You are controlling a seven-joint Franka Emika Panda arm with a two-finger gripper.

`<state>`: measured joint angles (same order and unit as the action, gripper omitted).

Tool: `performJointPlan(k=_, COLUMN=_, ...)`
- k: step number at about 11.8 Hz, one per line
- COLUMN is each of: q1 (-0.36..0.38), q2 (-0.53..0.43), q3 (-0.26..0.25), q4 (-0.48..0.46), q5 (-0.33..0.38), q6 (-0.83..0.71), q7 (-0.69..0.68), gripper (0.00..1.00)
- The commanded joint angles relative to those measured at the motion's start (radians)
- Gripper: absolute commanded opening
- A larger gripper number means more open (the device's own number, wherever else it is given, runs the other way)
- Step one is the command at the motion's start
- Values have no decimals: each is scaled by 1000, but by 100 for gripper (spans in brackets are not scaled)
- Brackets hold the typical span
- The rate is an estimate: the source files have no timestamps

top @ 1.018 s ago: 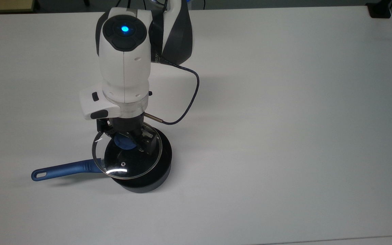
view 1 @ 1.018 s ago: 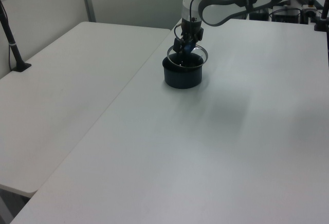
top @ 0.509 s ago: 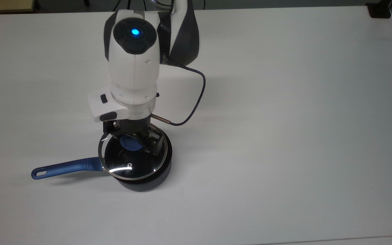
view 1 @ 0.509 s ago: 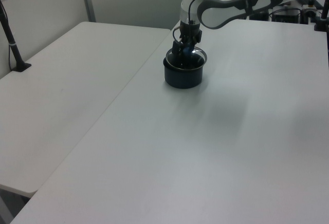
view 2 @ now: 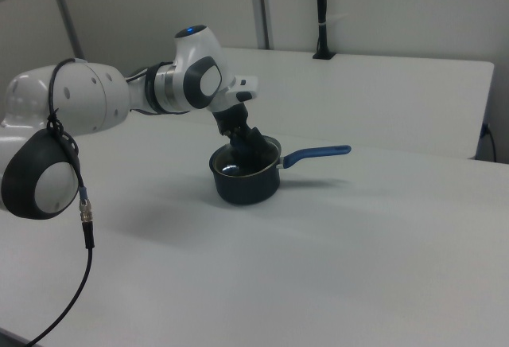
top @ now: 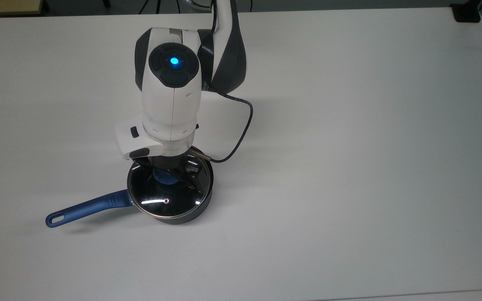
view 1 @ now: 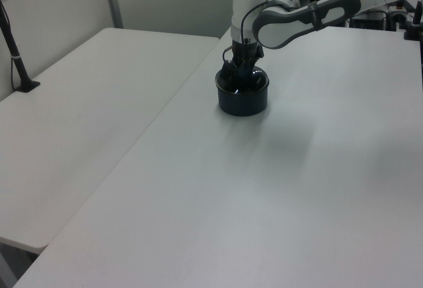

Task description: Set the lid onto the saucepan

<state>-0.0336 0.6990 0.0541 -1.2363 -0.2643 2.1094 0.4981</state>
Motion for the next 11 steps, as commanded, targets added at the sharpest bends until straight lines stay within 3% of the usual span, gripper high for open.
performJointPlan(k=1, q1=1, q2=-125, q3=-2, q4=-93, q5=5, q6=-110, q7=28, gripper=100)
performJointPlan(k=5, q1=-35, q2=-360, q3=0, q4=-129, q5=95, q6=-455, q7=19, gripper=100)
performJointPlan(k=7, q1=-55, q2=-435, q3=0, q4=-140, q5=102, q6=-532, q7=16, gripper=100)
performJointPlan(k=9, q1=-57, q2=-545, q3=0, q4=-224, q5=100, q6=-557, q7=10, gripper=100)
performJointPlan(k=11, q1=-58, q2=-656, q3=-2, q4=-311, q5=102, q6=-549, q7=-117, gripper=100)
